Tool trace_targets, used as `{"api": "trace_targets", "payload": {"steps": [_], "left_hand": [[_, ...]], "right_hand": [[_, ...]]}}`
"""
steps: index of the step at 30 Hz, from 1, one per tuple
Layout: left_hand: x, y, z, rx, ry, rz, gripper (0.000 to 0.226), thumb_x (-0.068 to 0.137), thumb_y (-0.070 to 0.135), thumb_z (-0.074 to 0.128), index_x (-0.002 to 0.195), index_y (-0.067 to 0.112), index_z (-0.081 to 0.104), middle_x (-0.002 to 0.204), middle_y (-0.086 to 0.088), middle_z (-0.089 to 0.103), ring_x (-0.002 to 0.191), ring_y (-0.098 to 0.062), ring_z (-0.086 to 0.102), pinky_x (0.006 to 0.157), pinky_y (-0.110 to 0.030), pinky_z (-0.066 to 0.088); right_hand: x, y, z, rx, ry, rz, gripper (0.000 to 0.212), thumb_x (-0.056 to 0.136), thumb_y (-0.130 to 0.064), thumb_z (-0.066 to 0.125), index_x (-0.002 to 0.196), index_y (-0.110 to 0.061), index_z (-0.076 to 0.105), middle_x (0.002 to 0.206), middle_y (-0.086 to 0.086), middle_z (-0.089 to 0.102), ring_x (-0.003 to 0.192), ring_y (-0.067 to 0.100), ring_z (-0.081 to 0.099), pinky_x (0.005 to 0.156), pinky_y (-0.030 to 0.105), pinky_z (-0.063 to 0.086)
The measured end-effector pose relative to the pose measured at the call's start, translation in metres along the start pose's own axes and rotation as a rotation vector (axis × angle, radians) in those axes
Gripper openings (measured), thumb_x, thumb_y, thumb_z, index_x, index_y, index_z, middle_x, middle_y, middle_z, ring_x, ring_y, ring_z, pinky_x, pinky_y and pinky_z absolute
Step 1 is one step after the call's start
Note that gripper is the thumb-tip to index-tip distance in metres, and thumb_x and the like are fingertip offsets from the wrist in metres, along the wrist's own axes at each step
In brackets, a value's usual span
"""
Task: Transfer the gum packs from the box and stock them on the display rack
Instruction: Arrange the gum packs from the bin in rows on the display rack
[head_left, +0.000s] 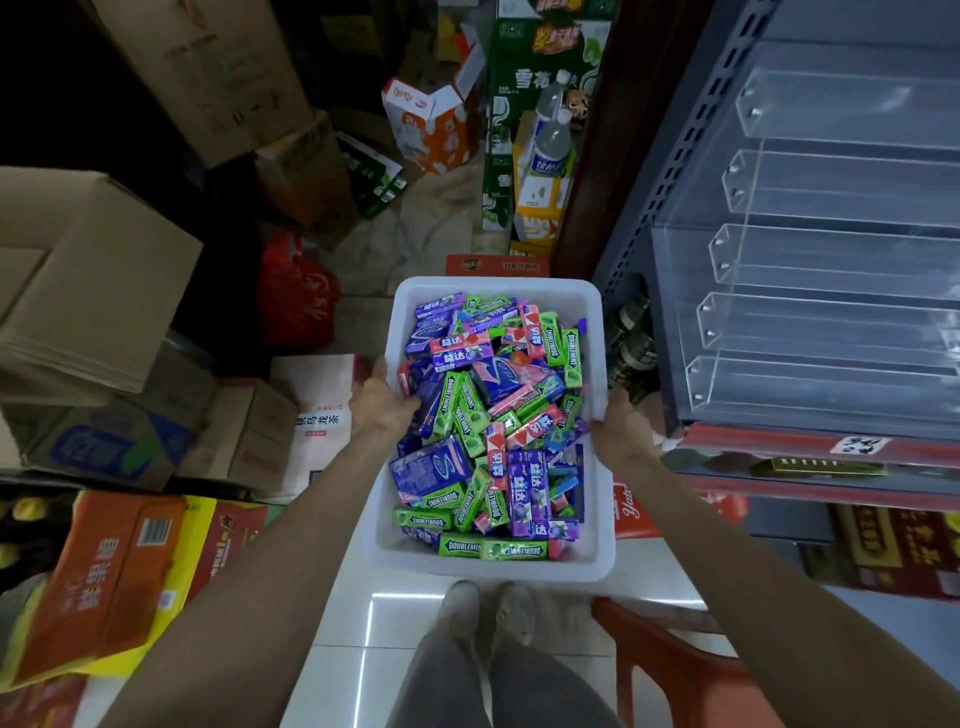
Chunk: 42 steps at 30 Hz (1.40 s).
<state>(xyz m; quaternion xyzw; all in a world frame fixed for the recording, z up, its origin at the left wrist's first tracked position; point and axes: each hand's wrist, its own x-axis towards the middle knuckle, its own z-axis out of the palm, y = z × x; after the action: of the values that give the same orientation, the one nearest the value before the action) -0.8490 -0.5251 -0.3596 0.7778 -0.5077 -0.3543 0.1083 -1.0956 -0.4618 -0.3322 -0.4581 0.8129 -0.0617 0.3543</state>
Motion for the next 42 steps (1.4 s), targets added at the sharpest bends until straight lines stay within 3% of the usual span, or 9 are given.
{"api": "trace_targets", "payload": {"steps": [5, 10, 14, 21, 25, 29, 33, 37, 42], "left_hand": [[-0.004, 0.0, -0.005, 0.058, -0.051, -0.001, 0.07, 0.088, 0.023, 0.062, 0.146, 0.007, 0.025, 0.135, -0.023, 0.045, 0.126, -0.037, 0.043, 0.103, -0.039, 0.037], [-0.005, -0.004, -0.002, 0.058, -0.073, -0.01, 0.079, 0.086, 0.034, 0.062, 0.149, 0.014, 0.018, 0.137, -0.024, 0.038, 0.123, -0.04, 0.044, 0.102, -0.044, 0.041], [-0.001, -0.007, 0.001, -0.018, -0.096, -0.018, 0.088, 0.072, 0.047, 0.064, 0.145, 0.019, 0.023, 0.129, -0.021, 0.047, 0.106, -0.04, 0.058, 0.088, -0.049, 0.052], [-0.015, 0.001, 0.004, 0.008, -0.034, 0.049, 0.06, 0.087, 0.027, 0.06, 0.137, 0.007, 0.034, 0.133, -0.025, 0.042, 0.121, -0.042, 0.044, 0.1, -0.045, 0.041], [-0.025, 0.007, 0.01, 0.016, 0.019, 0.186, 0.05, 0.088, 0.016, 0.053, 0.136, 0.009, 0.041, 0.139, -0.023, 0.038, 0.128, -0.04, 0.036, 0.105, -0.045, 0.036], [-0.034, 0.017, 0.014, 0.027, 0.006, 0.356, 0.057, 0.091, 0.009, 0.053, 0.144, 0.008, 0.032, 0.147, -0.016, 0.031, 0.134, -0.03, 0.033, 0.109, -0.036, 0.033], [-0.026, 0.027, 0.016, 0.212, -0.016, 0.515, 0.055, 0.096, 0.01, 0.046, 0.148, 0.013, 0.027, 0.157, -0.009, 0.015, 0.144, -0.027, 0.017, 0.116, -0.038, 0.023], [-0.006, 0.033, 0.017, 0.436, -0.108, 0.553, 0.052, 0.101, 0.02, 0.039, 0.15, 0.021, 0.021, 0.16, -0.004, 0.005, 0.147, -0.022, 0.005, 0.117, -0.046, 0.016], [-0.001, 0.027, 0.014, 0.367, -0.082, 0.545, 0.049, 0.098, 0.028, 0.046, 0.146, 0.026, 0.033, 0.156, -0.003, 0.022, 0.143, -0.023, 0.021, 0.112, -0.043, 0.029]], "right_hand": [[-0.007, 0.002, 0.006, 0.013, -0.005, 0.004, 0.033, 0.094, -0.002, 0.045, 0.125, 0.003, 0.034, 0.113, 0.026, 0.056, 0.102, 0.037, 0.055, 0.071, 0.031, 0.038], [-0.009, 0.001, 0.002, 0.001, 0.025, 0.0, 0.032, 0.093, -0.001, 0.049, 0.123, 0.003, 0.039, 0.114, 0.025, 0.057, 0.106, 0.037, 0.055, 0.073, 0.031, 0.039], [-0.007, -0.001, 0.001, 0.004, 0.058, 0.005, 0.03, 0.092, 0.002, 0.046, 0.122, 0.005, 0.042, 0.117, 0.026, 0.056, 0.11, 0.039, 0.052, 0.081, 0.038, 0.044], [-0.008, 0.003, 0.002, -0.037, 0.029, -0.017, 0.034, 0.095, -0.007, 0.047, 0.126, 0.003, 0.04, 0.119, 0.025, 0.055, 0.11, 0.038, 0.052, 0.083, 0.037, 0.042], [-0.011, 0.003, 0.003, -0.046, 0.015, -0.037, 0.051, 0.094, -0.015, 0.053, 0.138, -0.003, 0.03, 0.134, 0.024, 0.038, 0.121, 0.04, 0.041, 0.103, 0.045, 0.036], [-0.012, -0.008, -0.004, -0.094, 0.143, -0.313, 0.059, 0.093, -0.014, 0.054, 0.144, -0.008, 0.026, 0.144, 0.013, 0.028, 0.134, 0.03, 0.026, 0.11, 0.04, 0.026], [0.001, -0.035, -0.001, -0.129, -0.01, -0.538, 0.052, 0.098, -0.019, 0.045, 0.147, -0.016, 0.026, 0.152, 0.0, 0.023, 0.141, 0.019, 0.02, 0.112, 0.032, 0.023], [0.02, -0.058, 0.008, -0.278, -0.186, -0.61, 0.052, 0.101, -0.025, 0.038, 0.15, -0.018, 0.019, 0.157, -0.002, 0.013, 0.145, 0.018, 0.009, 0.116, 0.031, 0.011], [0.04, -0.062, -0.002, -0.456, -0.257, -0.632, 0.059, 0.097, -0.035, 0.044, 0.149, -0.02, 0.02, 0.155, -0.002, 0.022, 0.142, 0.02, 0.008, 0.114, 0.035, 0.015]]}}
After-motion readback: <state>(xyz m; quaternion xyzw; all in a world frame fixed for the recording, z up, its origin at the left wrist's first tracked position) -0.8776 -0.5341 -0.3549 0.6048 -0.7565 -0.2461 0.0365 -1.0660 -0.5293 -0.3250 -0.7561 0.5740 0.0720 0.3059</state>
